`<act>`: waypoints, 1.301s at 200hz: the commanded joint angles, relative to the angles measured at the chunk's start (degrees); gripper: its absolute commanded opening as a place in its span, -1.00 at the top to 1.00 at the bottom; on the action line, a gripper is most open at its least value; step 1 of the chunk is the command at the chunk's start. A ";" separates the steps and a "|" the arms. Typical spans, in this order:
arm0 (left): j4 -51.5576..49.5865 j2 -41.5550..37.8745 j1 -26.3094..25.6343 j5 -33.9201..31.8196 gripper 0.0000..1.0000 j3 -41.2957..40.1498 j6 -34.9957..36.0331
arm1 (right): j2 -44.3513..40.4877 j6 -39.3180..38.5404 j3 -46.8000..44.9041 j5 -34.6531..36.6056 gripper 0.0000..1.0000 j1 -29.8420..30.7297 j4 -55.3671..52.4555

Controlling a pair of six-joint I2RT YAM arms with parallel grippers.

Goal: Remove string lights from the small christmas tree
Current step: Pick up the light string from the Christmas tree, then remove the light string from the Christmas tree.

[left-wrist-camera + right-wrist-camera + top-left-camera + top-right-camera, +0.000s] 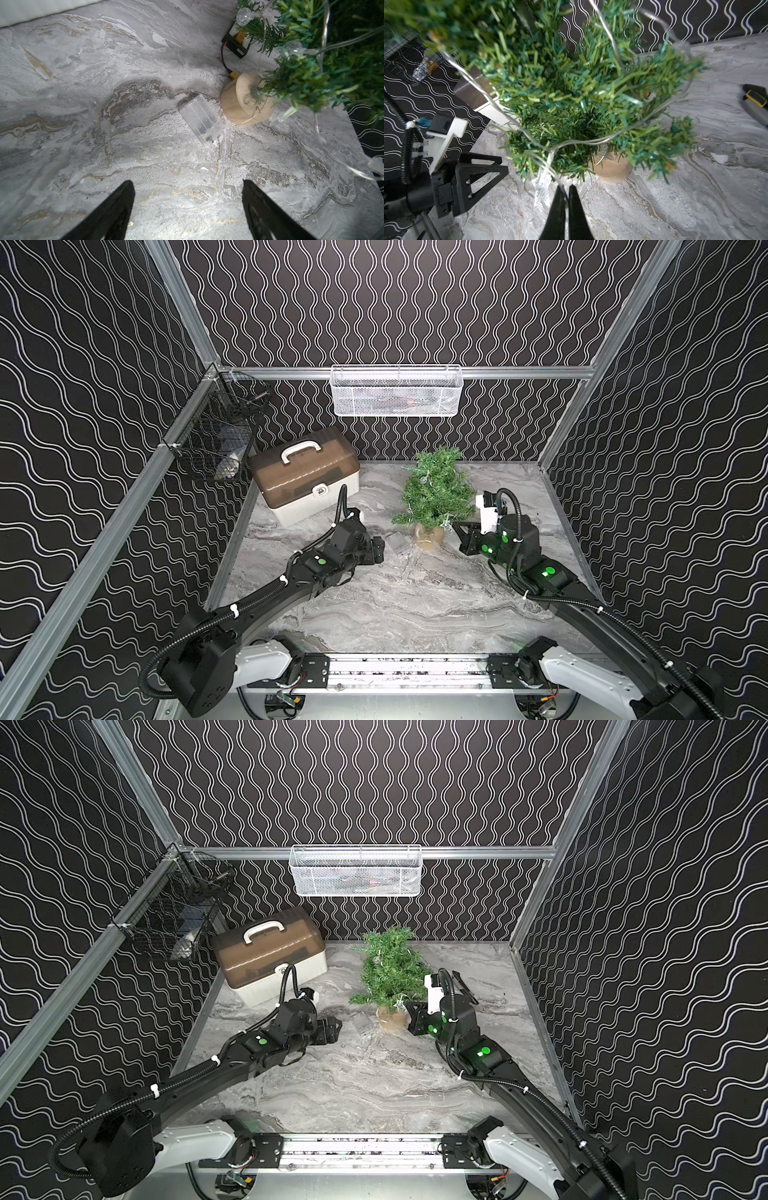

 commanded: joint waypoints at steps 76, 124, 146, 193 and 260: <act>-0.96 -1.85 0.02 -1.36 -0.70 0.31 -1.09 | 6.58 -1.72 12.91 -9.53 1.00 4.46 -8.00; -3.61 -2.90 0.10 -1.61 -0.70 1.80 -1.75 | 5.60 -3.49 7.23 -7.94 1.00 9.77 -10.09; -5.38 -3.59 1.06 -0.85 -0.72 2.97 -2.04 | 4.57 -2.29 5.35 -7.06 1.00 12.27 -10.01; -9.35 -6.15 8.71 5.09 -0.72 5.50 -3.05 | 9.63 -1.05 12.63 -5.68 1.00 17.86 -7.11; -11.07 -7.99 16.29 9.85 -0.72 6.13 -3.88 | 31.55 -5.07 41.11 -3.54 1.00 18.92 -8.21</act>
